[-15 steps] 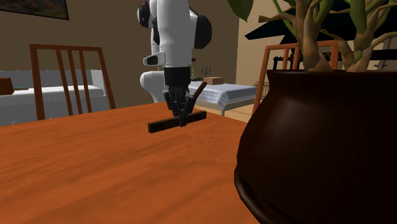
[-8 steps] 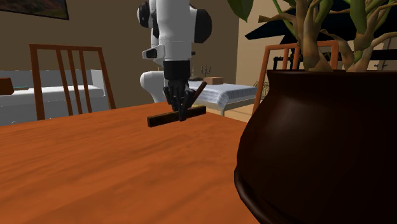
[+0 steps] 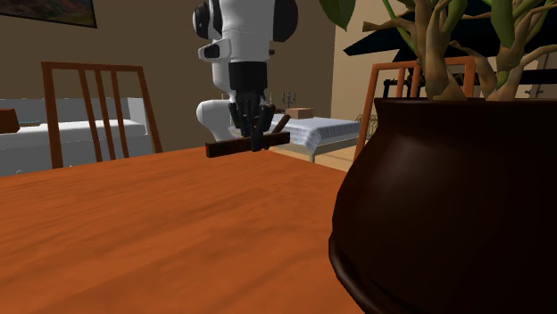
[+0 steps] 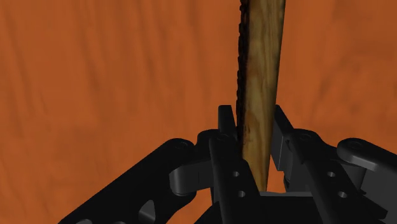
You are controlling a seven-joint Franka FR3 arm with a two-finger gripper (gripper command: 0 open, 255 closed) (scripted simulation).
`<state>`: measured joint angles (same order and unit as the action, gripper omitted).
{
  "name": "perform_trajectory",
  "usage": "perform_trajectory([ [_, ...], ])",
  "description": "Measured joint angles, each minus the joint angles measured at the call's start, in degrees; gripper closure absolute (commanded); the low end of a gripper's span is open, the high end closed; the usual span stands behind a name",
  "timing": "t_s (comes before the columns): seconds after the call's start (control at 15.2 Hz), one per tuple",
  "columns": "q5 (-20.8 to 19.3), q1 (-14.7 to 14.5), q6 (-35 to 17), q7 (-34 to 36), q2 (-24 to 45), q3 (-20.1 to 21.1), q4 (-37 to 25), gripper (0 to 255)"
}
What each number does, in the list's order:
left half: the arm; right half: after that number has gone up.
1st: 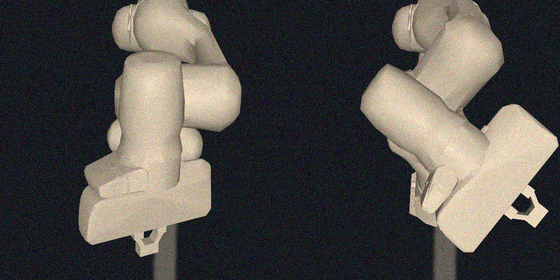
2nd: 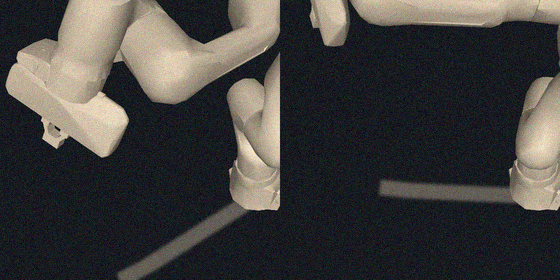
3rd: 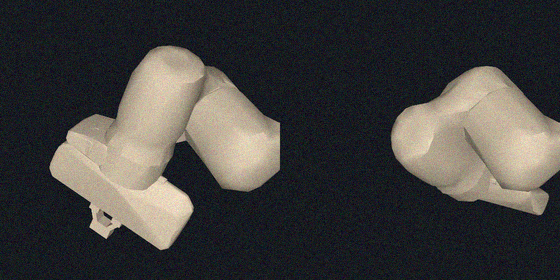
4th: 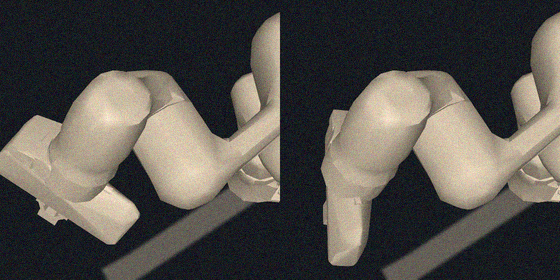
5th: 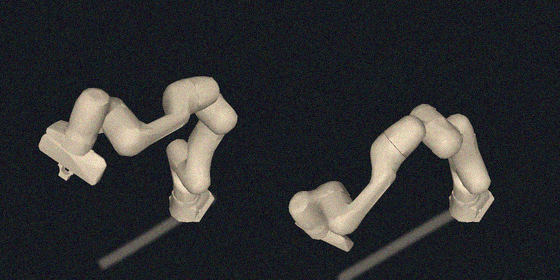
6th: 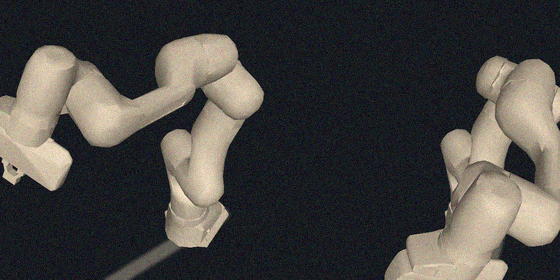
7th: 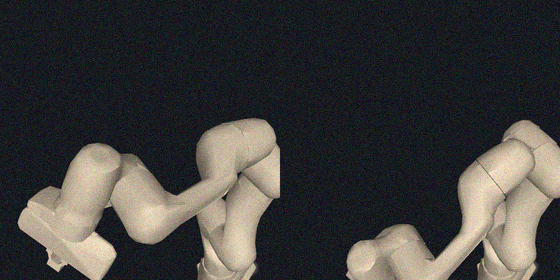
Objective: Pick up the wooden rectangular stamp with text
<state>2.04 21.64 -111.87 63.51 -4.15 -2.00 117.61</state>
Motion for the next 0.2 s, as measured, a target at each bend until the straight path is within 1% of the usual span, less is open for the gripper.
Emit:
perform_trajectory([
  [0.2,-0.05,0.01,1.96,0.06,-0.45,-0.01,-1.5,255],
])
